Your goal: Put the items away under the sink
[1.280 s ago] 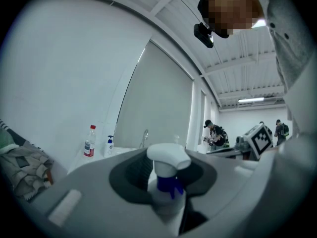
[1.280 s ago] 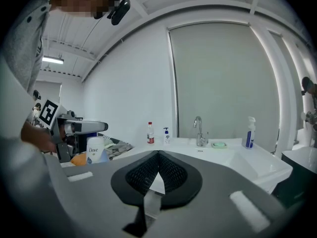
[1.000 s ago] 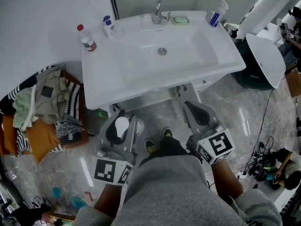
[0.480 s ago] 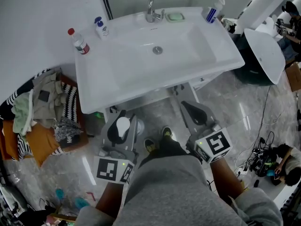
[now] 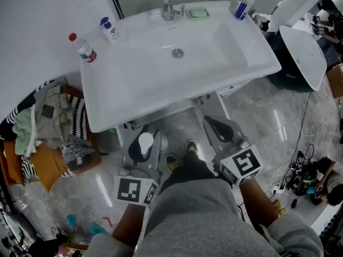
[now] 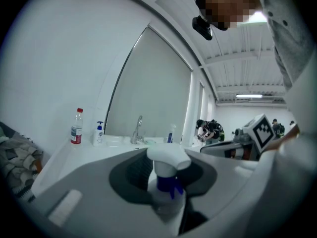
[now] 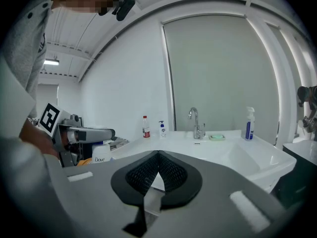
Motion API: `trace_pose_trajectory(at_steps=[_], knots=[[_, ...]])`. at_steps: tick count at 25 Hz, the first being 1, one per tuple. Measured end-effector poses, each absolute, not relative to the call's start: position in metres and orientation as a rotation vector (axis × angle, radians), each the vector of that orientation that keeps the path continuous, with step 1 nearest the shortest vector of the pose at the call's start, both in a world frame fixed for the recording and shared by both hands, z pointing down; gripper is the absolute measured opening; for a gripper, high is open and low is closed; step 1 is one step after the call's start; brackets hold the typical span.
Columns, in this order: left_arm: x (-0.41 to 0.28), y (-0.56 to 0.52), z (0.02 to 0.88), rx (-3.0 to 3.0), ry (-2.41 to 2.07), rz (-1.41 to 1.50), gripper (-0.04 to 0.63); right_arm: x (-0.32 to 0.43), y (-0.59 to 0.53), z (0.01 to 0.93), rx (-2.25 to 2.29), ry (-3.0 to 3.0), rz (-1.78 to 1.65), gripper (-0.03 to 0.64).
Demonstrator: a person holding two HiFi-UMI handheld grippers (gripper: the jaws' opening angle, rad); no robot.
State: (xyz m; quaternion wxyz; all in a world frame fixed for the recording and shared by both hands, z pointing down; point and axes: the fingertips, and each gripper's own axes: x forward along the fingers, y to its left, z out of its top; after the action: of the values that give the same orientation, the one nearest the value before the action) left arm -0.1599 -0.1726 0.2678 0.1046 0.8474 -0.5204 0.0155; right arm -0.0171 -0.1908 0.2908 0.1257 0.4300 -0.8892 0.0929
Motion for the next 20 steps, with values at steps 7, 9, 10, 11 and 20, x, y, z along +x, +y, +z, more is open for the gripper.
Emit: trace_pose_trajectory(at_steps=[7, 9, 10, 11, 20], knots=[[-0.148, -0.180, 0.298, 2.501, -1.484, 0.086, 0.121, -0.023, -0.199, 0.309, 1.239, -2.591, 0.288, -0.006], [-0.146, -0.184, 0.308, 2.495, -1.472, 0.103, 0.121, -0.026, -0.200, 0.319, 1.229, -2.588, 0.299, -0.006], [-0.144, -0.186, 0.314, 2.489, -1.468, 0.114, 0.121, -0.026, -0.201, 0.324, 1.221, -2.585, 0.306, -0.006], [-0.141, -0.188, 0.319, 2.484, -1.464, 0.125, 0.121, -0.026, -0.201, 0.330, 1.213, -2.583, 0.317, -0.006], [-0.111, -0.202, 0.372, 2.440, -1.467, 0.205, 0.120, -0.013, -0.215, 0.383, 1.167, -2.569, 0.493, -0.006]])
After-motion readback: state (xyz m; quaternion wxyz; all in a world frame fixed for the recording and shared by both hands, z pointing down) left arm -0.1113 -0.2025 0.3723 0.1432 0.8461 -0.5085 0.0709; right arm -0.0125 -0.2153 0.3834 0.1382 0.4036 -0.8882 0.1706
